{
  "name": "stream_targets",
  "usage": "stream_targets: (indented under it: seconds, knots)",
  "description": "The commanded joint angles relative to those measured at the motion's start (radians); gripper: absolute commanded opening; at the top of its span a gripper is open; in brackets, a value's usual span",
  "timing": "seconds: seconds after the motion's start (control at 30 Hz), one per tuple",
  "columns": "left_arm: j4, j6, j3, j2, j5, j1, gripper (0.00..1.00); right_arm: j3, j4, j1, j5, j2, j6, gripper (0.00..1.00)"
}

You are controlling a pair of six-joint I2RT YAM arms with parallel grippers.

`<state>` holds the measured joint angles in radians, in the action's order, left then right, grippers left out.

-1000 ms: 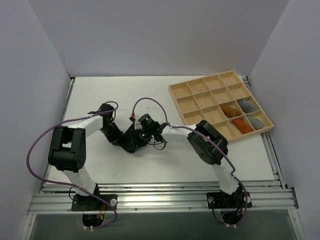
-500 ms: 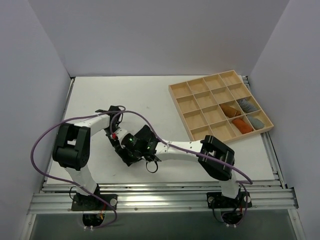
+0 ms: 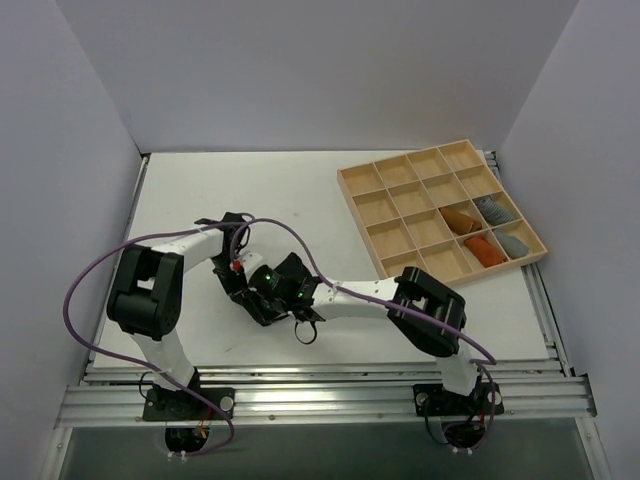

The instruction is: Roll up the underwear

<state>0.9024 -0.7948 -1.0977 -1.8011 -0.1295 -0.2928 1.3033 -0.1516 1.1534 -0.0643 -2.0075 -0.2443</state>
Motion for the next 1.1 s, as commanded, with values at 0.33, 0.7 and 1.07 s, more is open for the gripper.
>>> stream_targets:
  seconds: [0.33, 0.7, 1.07]
  knots:
    - [0.099, 0.037, -0.097, 0.106, 0.143, 0.037, 0.58, -0.317, -0.255, -0.172, 0.305, 0.021, -0.233, 0.00]
    - [-0.157, 0.031, 0.100, 0.305, 0.024, 0.020, 0.61, -0.349, -0.304, -0.210, 0.348, -0.010, -0.265, 0.00]
    - [-0.367, 0.002, 0.214, 0.254, -0.039, -0.002, 0.62, -0.317, -0.276, -0.212, 0.362, -0.033, -0.263, 0.00]
